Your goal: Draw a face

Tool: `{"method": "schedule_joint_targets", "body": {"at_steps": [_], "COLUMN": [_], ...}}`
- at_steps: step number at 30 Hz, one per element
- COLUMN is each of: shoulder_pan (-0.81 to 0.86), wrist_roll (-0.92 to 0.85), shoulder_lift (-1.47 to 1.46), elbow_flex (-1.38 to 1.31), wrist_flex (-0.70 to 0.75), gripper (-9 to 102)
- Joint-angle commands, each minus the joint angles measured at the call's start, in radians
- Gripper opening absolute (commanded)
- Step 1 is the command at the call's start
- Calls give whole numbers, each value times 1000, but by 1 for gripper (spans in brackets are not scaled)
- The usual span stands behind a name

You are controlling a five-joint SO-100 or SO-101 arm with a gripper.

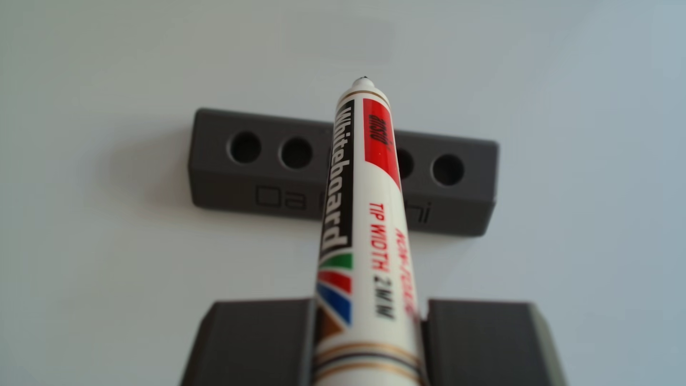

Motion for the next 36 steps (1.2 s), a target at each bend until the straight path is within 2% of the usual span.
{"method": "schedule_joint_targets", "body": {"at_steps": [1,8,15,21,27,30,32,36], "shoulder_pan": [-29,-190,-281,-285,-287,-288,-301,-304], "wrist_roll": [9,9,-21,-362,-962,-1183,-1241,-1114], "shoulder_lift": [147,218,275,275,275,276,276,273], "elbow_flex": [-60,-57,152,245,360,430,463,477], "wrist_flex": [26,163,166,152,101,77,5,-109], "gripper": [-1,-1,-1,-1,-1,-1,-1,-1]}}
